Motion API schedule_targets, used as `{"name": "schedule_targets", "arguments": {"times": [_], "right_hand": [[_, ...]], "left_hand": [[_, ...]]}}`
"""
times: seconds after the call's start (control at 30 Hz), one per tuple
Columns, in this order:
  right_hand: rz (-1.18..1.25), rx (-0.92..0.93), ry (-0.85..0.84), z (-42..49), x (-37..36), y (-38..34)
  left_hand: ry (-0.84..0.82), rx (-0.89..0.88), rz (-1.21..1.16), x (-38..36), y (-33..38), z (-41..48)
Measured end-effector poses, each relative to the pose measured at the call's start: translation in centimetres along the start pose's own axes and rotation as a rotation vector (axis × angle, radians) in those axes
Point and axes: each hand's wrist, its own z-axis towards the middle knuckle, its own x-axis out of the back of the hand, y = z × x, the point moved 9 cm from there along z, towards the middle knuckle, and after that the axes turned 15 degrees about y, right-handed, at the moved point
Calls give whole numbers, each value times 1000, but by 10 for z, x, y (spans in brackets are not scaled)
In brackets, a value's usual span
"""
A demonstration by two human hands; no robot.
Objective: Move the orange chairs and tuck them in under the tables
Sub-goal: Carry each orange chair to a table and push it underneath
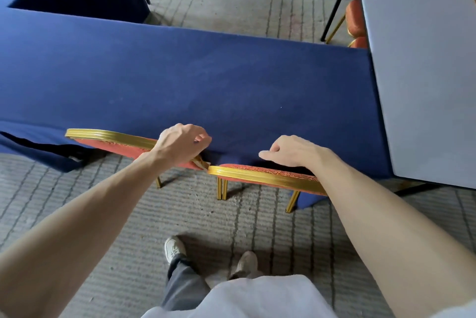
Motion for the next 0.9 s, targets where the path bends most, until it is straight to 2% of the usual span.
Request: {"name": "schedule_targets", "arguments": {"times": [0.1, 0.3, 0.53, 0.73, 0.9], "right_hand": [[24, 64, 74, 12, -2, -25], [25, 170, 86, 36, -7, -84], [1, 271, 146, 65, 6, -189], [-38, 441, 169, 84, 1, -344], [-75, 633, 208, 96, -24, -514]], "left_hand": [[98, 67, 20, 21, -37, 3], [99, 114, 75, 35, -93, 1], [111, 42, 72, 62, -144, -3], [132, 117, 46, 102, -252, -24], [226, 319, 26, 164, -376, -72]]}}
